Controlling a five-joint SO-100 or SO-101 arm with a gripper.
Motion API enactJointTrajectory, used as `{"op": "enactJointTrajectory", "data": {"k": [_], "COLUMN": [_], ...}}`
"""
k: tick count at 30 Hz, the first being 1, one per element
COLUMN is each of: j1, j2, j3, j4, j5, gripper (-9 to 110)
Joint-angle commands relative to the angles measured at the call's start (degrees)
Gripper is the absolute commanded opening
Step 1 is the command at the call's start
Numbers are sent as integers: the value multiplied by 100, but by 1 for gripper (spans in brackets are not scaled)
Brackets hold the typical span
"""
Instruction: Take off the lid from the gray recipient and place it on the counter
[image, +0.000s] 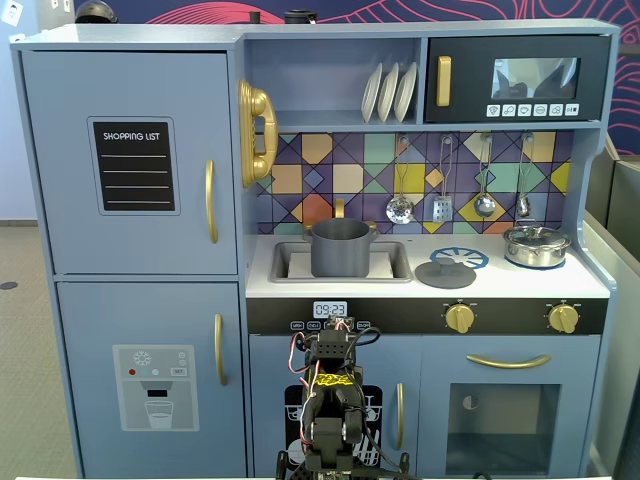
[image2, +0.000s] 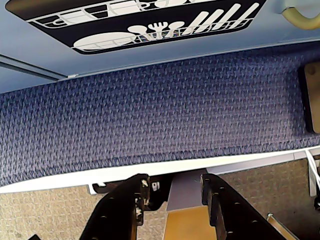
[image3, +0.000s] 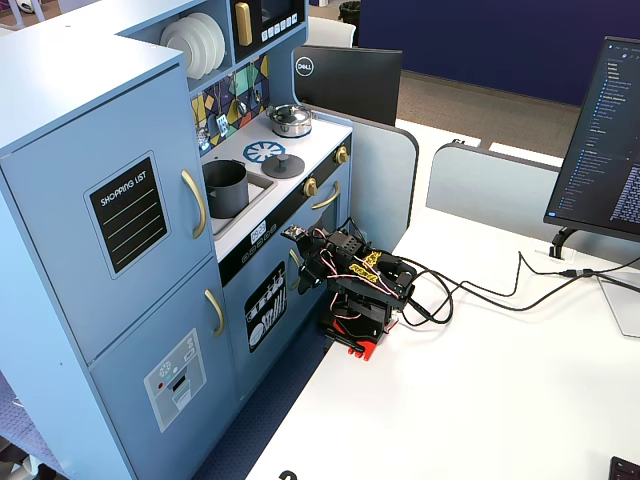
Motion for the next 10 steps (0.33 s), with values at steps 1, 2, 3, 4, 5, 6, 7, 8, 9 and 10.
{"op": "enactJointTrajectory", "data": {"k": [1, 2, 3, 4, 5, 6, 7, 8, 9, 10], "j1": [79, 79, 79, 79, 79, 79, 79, 79, 79, 79], "j2": [-35, -35, -35, -35, -35, -35, -35, -35, -35, -35], "j3": [9, 9, 9, 9, 9, 9, 9, 9, 9, 9], "j4": [1002, 1002, 1002, 1002, 1002, 1002, 1002, 1002, 1002, 1002], "j5": [79, 79, 79, 79, 79, 79, 79, 79, 79, 79], "gripper": [4, 4, 4, 4, 4, 4, 5, 5, 5, 5]}}
